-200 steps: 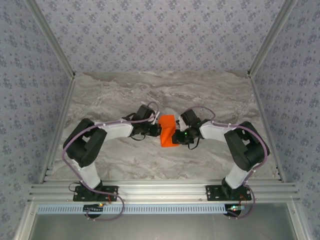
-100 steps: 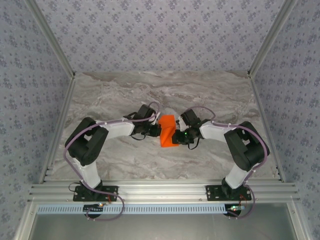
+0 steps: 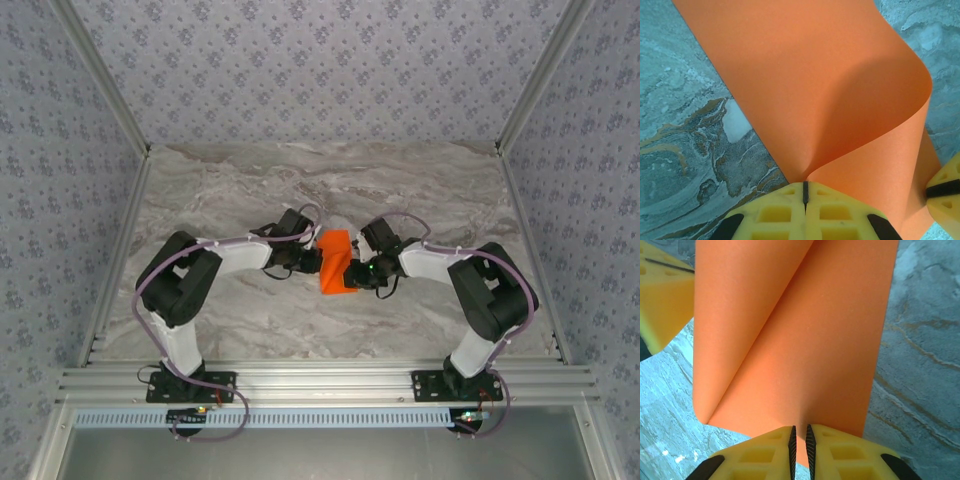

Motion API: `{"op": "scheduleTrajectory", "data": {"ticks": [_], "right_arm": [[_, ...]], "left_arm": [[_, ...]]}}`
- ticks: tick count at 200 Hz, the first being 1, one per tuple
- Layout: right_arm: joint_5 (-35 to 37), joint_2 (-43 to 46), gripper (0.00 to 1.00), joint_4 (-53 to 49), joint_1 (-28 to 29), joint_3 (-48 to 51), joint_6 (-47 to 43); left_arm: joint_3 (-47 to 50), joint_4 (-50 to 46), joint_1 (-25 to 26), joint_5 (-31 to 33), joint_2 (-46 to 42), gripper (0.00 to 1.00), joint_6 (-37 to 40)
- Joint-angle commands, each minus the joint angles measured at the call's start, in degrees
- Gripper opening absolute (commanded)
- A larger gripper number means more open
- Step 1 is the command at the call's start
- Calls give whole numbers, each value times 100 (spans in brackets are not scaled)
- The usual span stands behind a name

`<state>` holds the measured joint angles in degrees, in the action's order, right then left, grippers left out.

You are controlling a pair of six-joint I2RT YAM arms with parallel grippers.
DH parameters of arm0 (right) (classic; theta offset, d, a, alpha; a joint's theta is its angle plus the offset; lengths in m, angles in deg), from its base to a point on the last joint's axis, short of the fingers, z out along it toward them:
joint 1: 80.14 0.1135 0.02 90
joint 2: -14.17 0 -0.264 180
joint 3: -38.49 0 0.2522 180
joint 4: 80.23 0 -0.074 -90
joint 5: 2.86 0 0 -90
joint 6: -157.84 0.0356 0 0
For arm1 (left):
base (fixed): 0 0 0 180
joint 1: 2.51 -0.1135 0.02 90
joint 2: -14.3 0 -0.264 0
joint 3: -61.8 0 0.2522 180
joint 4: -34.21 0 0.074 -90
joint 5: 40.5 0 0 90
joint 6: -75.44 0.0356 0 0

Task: Fold a paper plane with a square sheet of paper (fold left side to right side)
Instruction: Fold the triangle a second time at the center of the table.

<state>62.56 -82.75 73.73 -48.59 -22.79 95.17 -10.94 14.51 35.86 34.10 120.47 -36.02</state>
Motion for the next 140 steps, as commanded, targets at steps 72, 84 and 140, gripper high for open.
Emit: {"op": "scheduleTrajectory", "data": {"ticks": [72, 84, 140], "right_arm": [[-343, 273, 17, -204, -137, -81, -69], [-562, 374, 17, 43, -222, -56, 40], [-1190, 68, 16, 1220, -307, -318, 738]], "left_arm": [[-159, -162, -31, 22, 121, 0, 152], [-149, -162, -31, -19, 130, 0, 150], [-151, -180, -21, -84, 141, 0, 155]]}}
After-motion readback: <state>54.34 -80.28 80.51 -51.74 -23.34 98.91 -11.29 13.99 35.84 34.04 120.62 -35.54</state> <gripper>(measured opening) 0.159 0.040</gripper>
